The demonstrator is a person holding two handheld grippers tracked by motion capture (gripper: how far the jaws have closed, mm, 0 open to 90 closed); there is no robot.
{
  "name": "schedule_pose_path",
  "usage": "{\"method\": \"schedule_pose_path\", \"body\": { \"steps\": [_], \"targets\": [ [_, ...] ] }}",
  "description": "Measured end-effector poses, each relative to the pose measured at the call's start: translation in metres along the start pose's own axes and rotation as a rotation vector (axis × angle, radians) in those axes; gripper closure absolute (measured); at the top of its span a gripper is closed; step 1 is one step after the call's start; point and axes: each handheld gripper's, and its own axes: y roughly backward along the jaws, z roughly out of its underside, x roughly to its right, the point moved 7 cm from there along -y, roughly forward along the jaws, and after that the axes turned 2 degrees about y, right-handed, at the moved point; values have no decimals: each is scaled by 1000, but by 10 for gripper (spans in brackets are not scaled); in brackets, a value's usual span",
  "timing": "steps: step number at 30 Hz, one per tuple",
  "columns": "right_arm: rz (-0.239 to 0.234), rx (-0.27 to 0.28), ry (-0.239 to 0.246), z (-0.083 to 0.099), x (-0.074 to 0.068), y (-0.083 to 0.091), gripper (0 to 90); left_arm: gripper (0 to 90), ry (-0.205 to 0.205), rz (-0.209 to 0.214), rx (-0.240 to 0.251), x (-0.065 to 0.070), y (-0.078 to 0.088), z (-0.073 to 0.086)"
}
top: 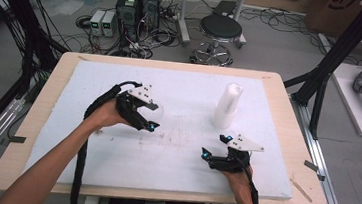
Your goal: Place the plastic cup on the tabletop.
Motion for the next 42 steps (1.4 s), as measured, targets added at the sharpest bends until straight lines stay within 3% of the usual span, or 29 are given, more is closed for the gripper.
{"method": "schedule_pose_path", "body": {
  "steps": [12, 23, 26, 29, 32, 34, 37, 42],
  "targets": [
    [8, -12, 13, 1, -1, -1, 159, 314, 11, -9, -27, -5, -6, 2],
    [10, -10, 5, 1, -1, -1, 159, 316, 23, -3, -97, -9, -40, 10],
    [11, -6, 4, 1, 0, 0, 159, 318, 34, -14, -100, -10, -46, 13],
    [13, -9, -1, 1, 0, 0, 159, 321, 22, -54, -102, -14, -47, 13],
    [12, -11, -7, 1, 1, -1, 159, 321, 31, -62, -100, -16, -49, 14],
    [11, -11, -10, 1, 1, -1, 159, 321, 24, -61, -129, -16, -53, 16],
    [11, -12, -8, 1, 1, -1, 159, 327, 30, -61, -120, -15, -56, 15],
    [9, -15, -9, 1, 1, -1, 159, 296, 62, -58, -139, -19, -55, 20]
  ]
}}
